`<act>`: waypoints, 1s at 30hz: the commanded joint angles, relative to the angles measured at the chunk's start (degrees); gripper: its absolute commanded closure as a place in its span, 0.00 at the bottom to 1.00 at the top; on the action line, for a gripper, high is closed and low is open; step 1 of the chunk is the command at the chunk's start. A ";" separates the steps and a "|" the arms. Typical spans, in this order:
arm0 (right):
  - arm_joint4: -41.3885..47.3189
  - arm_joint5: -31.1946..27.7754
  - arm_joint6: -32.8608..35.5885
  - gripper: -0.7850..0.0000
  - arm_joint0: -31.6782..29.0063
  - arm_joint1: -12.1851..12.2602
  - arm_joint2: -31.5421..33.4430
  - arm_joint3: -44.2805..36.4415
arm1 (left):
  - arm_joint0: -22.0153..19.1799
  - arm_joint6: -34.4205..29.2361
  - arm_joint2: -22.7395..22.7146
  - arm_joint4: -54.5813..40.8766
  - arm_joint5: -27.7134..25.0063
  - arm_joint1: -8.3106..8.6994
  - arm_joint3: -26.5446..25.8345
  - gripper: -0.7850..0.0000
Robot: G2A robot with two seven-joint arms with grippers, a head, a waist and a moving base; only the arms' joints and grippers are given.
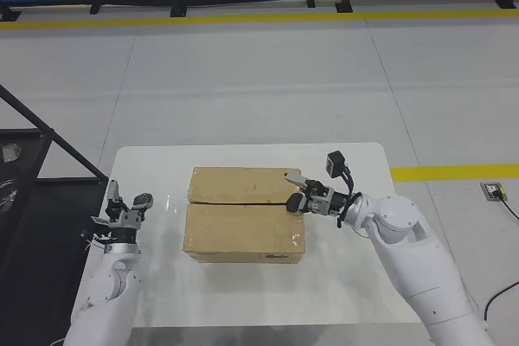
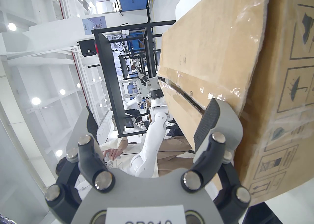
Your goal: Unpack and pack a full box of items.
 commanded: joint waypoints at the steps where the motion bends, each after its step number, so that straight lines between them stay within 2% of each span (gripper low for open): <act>1: 0.09 0.51 -0.38 0.00 0.40 -0.13 -0.41 -0.30 | 0.76 1.07 -0.33 1.62 -0.88 0.02 -1.73 0.00; 17: 0.15 0.65 0.02 0.00 2.00 -0.29 -1.04 0.62 | 6.71 9.49 -0.46 15.01 -3.28 -0.50 -17.42 0.00; 22: 0.27 0.13 0.04 0.00 0.83 0.20 0.55 -0.20 | 7.18 12.94 0.64 21.40 -2.27 -0.83 -20.83 0.00; 30: 0.58 -0.31 0.36 0.00 -1.56 1.16 3.53 -1.77 | 6.28 16.15 4.22 31.24 2.75 -1.54 -24.71 0.00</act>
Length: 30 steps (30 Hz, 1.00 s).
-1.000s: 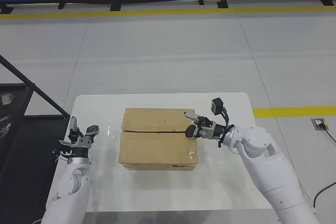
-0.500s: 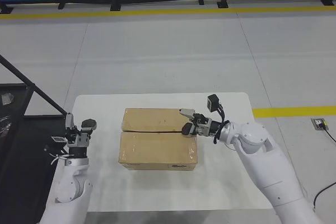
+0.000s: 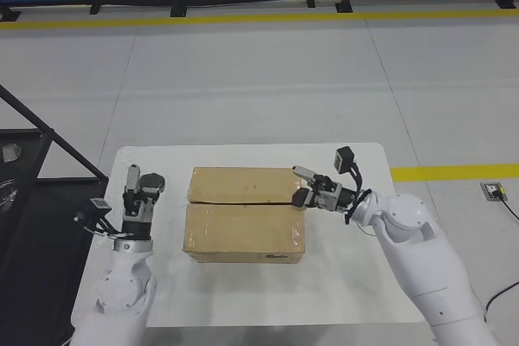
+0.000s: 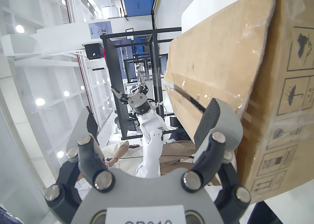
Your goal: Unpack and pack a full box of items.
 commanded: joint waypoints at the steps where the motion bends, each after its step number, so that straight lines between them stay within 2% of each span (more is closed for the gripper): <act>1: 0.08 -0.05 0.05 0.00 -0.45 0.18 0.55 -0.25 | -0.34 0.30 1.03 2.01 1.05 -0.17 -0.75 0.00; 17: 0.62 -0.35 -0.09 0.00 -3.07 1.17 2.94 -2.25 | -0.39 2.61 8.37 14.96 3.50 -1.58 -5.07 0.00; 30: 1.07 -0.98 -0.26 0.00 -4.56 1.67 3.73 -3.01 | -2.35 1.49 12.33 20.38 5.27 -2.56 -2.47 0.00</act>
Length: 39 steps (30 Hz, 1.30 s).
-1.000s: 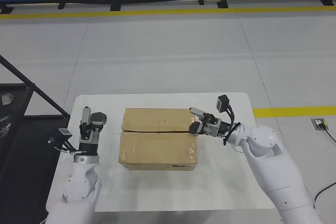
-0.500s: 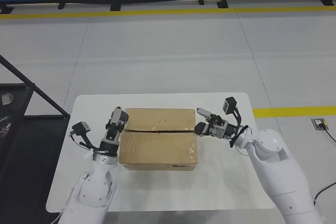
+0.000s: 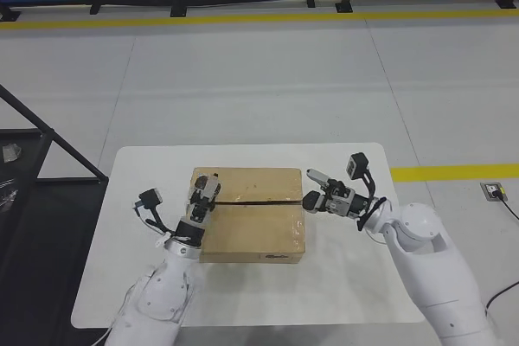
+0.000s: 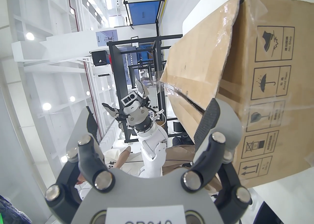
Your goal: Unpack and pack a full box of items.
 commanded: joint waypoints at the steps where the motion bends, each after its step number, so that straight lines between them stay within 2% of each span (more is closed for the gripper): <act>1: 0.10 -0.08 0.00 0.00 -0.28 0.10 0.25 -0.13 | -0.54 -0.40 0.70 0.88 0.45 -0.15 0.68 0.00; 11: 0.69 -0.57 -0.17 0.00 -1.99 0.59 1.26 -0.85 | -1.88 -1.10 3.96 7.40 1.89 -0.87 2.49 0.00; 24: 1.87 -1.71 0.01 0.00 -3.42 1.07 2.28 -0.44 | -4.03 -0.95 7.70 10.69 4.55 -2.15 5.73 0.00; 32: 2.39 -2.01 0.19 0.00 -3.71 1.29 2.50 -0.21 | -4.43 0.15 8.89 13.28 4.24 -2.72 7.02 0.00; 39: 2.73 -2.31 0.23 0.00 -3.56 1.35 2.24 0.11 | -3.75 1.15 9.40 15.80 3.19 -2.99 6.12 0.00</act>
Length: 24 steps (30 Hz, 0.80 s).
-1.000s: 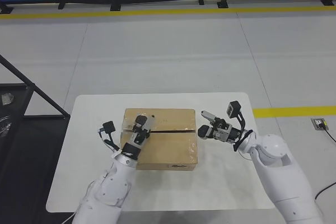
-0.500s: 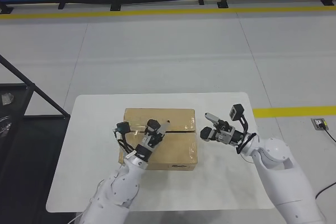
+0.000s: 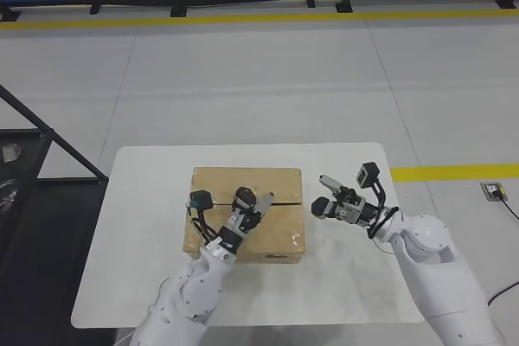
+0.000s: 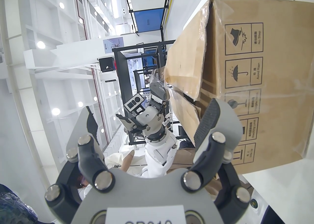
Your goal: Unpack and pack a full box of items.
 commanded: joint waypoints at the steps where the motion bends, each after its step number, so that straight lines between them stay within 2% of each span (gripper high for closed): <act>1: 0.04 -0.07 -0.01 0.00 0.04 0.02 -0.06 0.10 | 0.12 -0.23 0.10 -0.01 0.06 -0.09 -0.33 0.00; 11: 1.31 -1.62 -1.15 0.00 -0.85 0.36 1.28 -0.32 | -2.11 -0.95 1.55 0.12 1.87 -1.07 1.70 0.00; 18: 7.09 -6.80 -0.04 0.00 -4.56 0.96 5.83 -3.91 | -3.79 0.20 2.77 0.87 3.09 -1.91 3.03 0.00; 24: 9.36 -7.30 1.52 0.00 -7.91 1.77 9.71 -7.03 | -4.67 0.48 3.87 2.35 3.64 -2.49 4.01 0.00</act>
